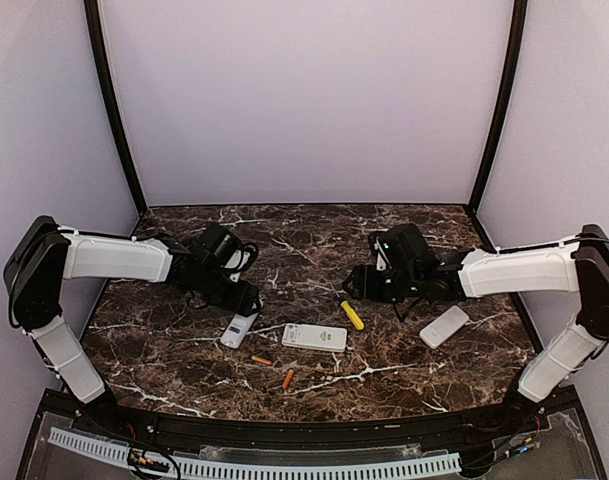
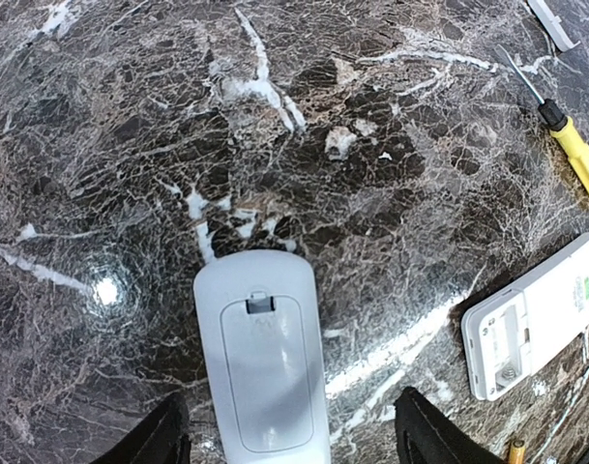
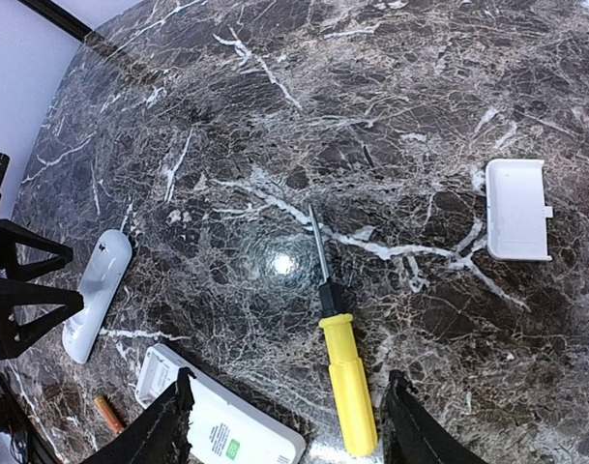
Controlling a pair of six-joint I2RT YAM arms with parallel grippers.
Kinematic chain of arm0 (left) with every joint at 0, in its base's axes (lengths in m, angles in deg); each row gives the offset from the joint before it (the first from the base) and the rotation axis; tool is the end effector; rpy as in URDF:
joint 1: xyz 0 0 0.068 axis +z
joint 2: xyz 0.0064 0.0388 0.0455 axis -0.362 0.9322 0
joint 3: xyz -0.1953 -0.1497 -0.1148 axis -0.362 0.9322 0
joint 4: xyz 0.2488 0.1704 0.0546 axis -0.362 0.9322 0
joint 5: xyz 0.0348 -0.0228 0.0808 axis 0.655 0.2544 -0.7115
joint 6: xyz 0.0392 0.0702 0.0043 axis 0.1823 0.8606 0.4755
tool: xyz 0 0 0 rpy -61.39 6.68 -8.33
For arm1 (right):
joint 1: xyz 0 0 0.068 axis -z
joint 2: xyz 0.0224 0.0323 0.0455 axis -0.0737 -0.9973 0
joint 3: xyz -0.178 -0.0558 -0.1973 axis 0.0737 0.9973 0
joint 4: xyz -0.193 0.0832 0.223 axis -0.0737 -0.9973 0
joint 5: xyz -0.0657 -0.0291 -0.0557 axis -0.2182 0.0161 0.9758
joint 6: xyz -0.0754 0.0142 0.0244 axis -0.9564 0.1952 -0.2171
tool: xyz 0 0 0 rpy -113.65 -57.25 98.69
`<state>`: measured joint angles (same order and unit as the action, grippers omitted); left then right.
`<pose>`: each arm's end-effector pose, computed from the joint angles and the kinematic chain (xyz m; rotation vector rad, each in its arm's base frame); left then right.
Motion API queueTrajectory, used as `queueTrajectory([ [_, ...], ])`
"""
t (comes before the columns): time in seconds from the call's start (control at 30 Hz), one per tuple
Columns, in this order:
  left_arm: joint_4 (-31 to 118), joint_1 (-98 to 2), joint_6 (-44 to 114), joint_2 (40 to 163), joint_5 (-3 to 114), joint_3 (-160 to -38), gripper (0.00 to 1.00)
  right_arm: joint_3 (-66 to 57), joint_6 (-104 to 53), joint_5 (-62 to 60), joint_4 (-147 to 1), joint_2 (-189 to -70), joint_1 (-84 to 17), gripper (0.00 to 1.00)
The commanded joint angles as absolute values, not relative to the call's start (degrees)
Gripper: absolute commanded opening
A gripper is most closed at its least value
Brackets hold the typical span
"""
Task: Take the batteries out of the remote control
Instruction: Move the remote control to the center of the board.
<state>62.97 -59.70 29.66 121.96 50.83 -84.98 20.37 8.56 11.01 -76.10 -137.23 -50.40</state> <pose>0.3080 -0.2501 0.1238 0.5139 2.5453 -0.4445 0.2735 0.2781 0.1514 -0.0781 2.3878 0.6883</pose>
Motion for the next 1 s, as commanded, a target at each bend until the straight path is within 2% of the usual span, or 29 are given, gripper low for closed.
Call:
queueTrajectory([
  [0.0, 57.87, -59.57, 28.88, 124.31, 53.08, -84.13, 0.72, 18.16, 7.94, 11.27, -76.13, -137.49, -51.58, 0.64],
  [0.37, 57.22, -58.76, 29.13, 129.93, 52.42, -87.41, 0.72, 19.16, 9.02, 13.21, -78.13, -135.14, -52.06, 0.64],
  [0.77, 49.41, -59.12, 30.76, 130.3, 68.14, -85.28, 0.72, 16.55, 8.39, 12.54, -77.85, -137.42, -52.47, 0.64],
  [0.97, 48.57, -59.37, 29.94, 130.11, 68.55, -85.03, 0.71, 15.92, 8.34, 12.85, -78.41, -137.71, -53.11, 0.64],
])
